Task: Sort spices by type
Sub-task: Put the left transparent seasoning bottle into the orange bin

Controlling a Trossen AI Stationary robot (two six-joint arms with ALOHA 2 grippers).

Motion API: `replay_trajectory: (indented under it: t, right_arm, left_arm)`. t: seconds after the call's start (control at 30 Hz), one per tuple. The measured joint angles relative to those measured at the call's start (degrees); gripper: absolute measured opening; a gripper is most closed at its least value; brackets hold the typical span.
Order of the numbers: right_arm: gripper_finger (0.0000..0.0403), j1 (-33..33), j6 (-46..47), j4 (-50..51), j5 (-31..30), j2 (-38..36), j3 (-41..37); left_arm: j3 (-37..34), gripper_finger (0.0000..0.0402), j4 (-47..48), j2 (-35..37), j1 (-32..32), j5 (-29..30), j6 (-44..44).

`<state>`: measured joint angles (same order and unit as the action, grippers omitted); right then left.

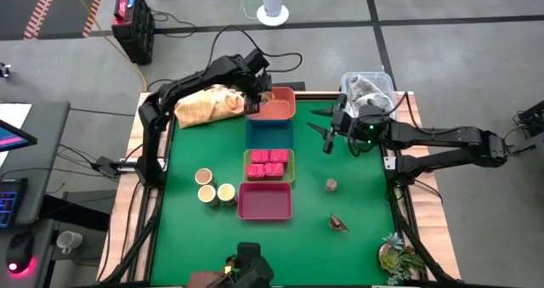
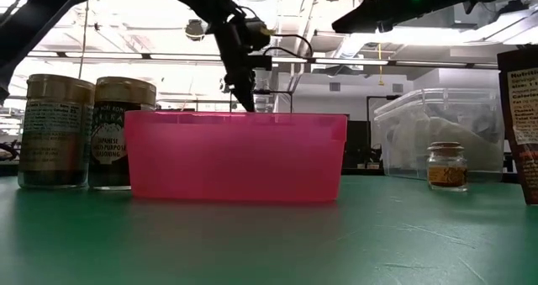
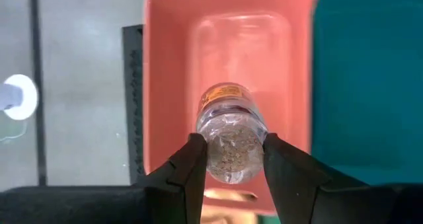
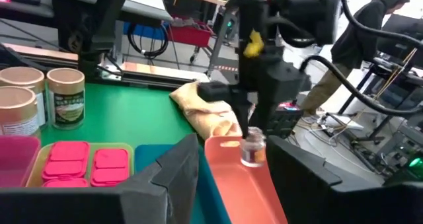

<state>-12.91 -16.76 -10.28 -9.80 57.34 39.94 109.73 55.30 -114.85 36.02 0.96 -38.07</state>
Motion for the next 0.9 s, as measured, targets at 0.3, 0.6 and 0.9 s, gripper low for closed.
replay_trajectory:
  t: [0.3,0.6,0.9]
  right_arm:
    - [0.0209,-1.09,0.20,0.86,0.10,0.00,0.02]
    - [0.0209,-1.60,1.28,1.55,0.95,0.00,0.02]
    - [0.0209,-1.62,1.30,2.36,0.95,0.00,0.02]
  left_arm:
    - [-0.50,0.0132,0.96,-3.29,1.39,0.34,1.97]
    - [-0.52,0.0136,2.35,-7.65,0.63,-0.40,5.37]
    - [-0.55,0.0173,2.22,-9.96,0.01,2.02,4.99]
